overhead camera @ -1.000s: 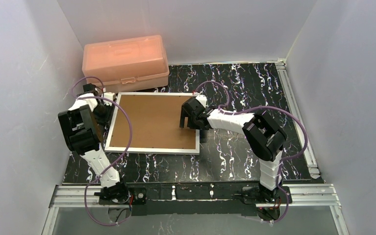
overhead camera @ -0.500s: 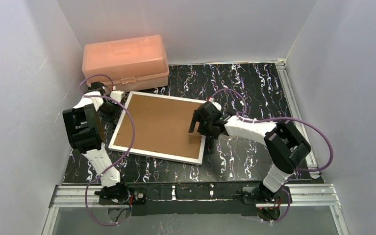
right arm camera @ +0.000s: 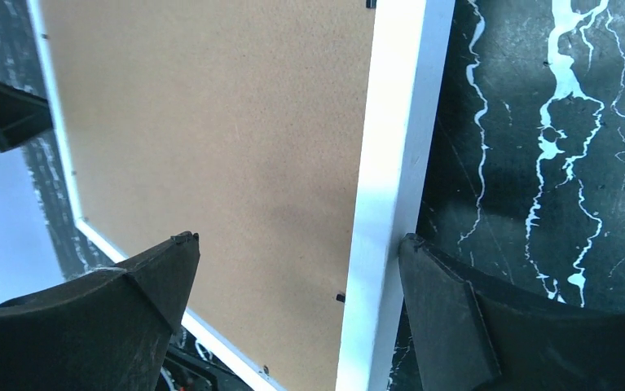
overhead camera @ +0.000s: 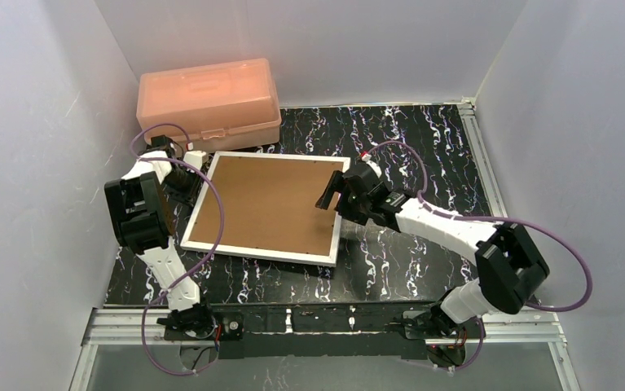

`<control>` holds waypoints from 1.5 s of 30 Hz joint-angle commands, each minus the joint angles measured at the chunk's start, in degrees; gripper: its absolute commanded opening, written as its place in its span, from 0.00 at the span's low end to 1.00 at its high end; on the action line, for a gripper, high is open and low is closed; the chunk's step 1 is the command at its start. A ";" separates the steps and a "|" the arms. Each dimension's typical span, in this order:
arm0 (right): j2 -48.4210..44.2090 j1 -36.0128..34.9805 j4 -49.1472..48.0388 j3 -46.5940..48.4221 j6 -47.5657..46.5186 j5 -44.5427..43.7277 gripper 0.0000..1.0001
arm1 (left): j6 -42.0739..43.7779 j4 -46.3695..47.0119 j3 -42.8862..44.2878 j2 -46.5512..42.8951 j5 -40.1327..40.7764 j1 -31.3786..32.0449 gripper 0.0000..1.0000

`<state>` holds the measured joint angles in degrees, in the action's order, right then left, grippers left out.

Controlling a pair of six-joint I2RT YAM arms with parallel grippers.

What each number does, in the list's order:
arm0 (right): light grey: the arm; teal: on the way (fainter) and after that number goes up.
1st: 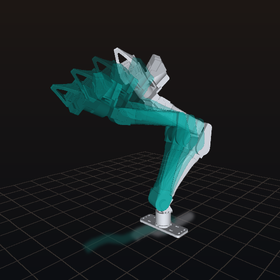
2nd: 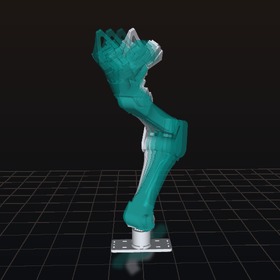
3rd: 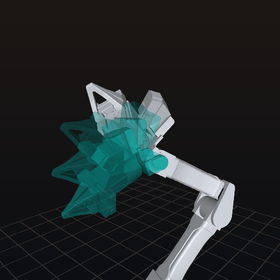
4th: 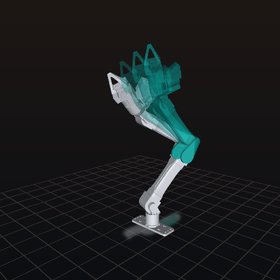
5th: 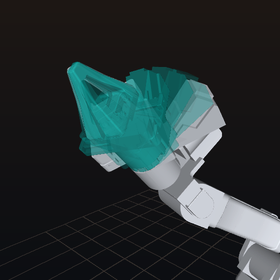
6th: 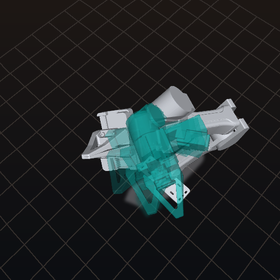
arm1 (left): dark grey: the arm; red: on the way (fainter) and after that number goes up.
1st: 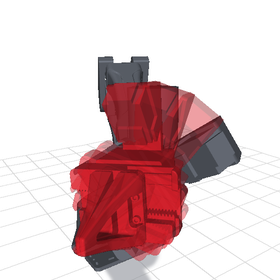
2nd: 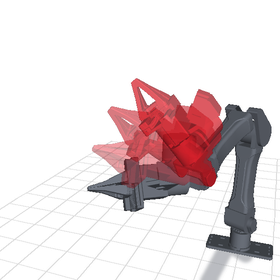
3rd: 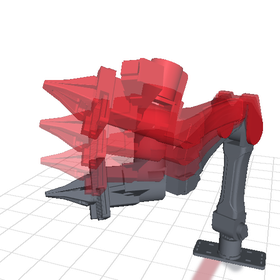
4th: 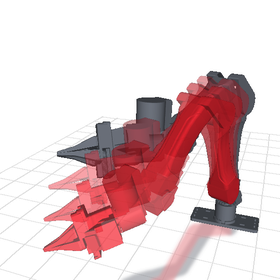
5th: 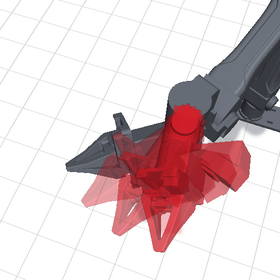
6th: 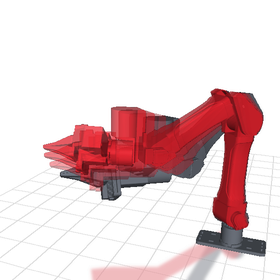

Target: Put the photo into the frame

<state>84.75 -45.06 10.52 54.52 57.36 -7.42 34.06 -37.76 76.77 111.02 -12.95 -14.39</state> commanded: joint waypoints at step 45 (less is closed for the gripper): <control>-2.07 -5.13 -66.89 8.80 12.85 33.43 0.93 | -2.05 -16.95 1.52 4.13 -23.72 5.69 0.20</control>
<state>87.96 -49.21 -2.70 50.46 69.06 24.69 38.89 -32.36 82.54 112.99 -9.87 -15.57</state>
